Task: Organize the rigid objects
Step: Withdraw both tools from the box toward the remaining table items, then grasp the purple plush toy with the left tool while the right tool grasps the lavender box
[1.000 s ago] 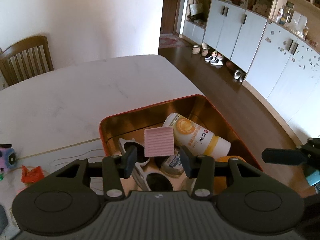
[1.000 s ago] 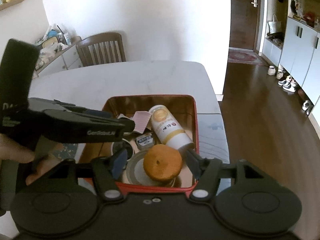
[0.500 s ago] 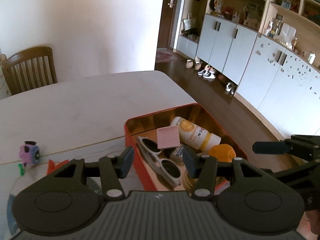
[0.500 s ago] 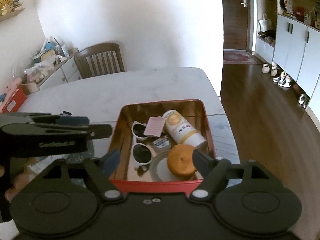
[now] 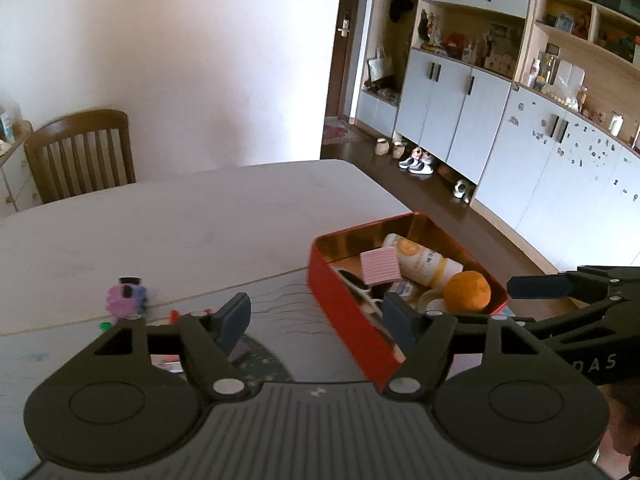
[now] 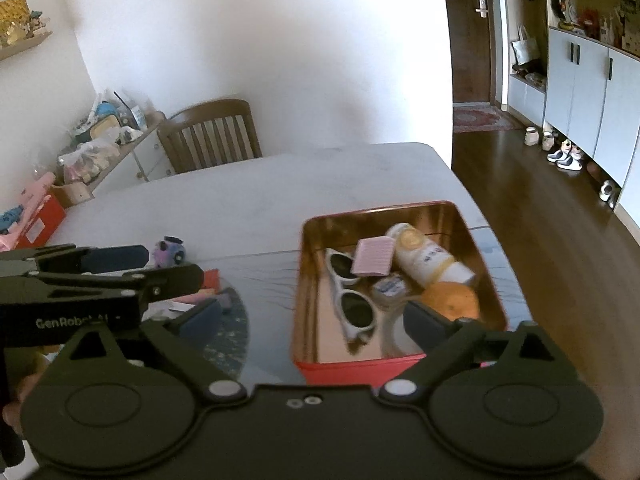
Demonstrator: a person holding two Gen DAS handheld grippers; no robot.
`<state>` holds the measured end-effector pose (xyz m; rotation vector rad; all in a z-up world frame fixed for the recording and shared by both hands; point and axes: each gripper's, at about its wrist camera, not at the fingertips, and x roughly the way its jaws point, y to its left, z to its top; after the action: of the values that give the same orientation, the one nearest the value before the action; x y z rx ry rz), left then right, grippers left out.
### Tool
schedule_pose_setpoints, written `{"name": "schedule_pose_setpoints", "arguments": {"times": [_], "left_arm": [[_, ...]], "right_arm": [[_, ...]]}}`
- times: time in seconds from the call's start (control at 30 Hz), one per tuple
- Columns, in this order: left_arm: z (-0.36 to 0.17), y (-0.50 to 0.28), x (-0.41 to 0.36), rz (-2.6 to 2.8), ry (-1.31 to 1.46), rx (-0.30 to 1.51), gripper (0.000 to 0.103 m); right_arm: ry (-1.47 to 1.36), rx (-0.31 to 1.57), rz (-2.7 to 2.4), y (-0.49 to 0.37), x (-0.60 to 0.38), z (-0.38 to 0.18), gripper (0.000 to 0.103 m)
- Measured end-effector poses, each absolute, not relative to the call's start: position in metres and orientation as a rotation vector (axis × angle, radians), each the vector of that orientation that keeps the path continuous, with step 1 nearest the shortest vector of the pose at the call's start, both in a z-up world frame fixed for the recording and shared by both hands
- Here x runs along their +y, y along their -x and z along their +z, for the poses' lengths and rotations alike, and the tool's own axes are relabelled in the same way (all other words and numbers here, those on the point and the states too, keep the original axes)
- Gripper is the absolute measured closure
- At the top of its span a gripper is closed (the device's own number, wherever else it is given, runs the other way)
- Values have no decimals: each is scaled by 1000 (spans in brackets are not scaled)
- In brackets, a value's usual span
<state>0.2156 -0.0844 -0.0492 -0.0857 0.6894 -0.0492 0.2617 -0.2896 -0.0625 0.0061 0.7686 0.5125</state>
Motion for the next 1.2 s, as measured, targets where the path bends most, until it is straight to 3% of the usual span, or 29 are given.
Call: {"name": "schedule_pose_setpoints", "arguments": {"times": [0.4, 1.2], "left_arm": [[-53, -188, -19, -17, 122, 671, 19], [-95, -243, 102, 159, 248, 698, 19]], "right_arm": [[-8, 763, 539, -240, -234, -69, 0], [170, 824, 662, -245, -126, -109, 0]]}}
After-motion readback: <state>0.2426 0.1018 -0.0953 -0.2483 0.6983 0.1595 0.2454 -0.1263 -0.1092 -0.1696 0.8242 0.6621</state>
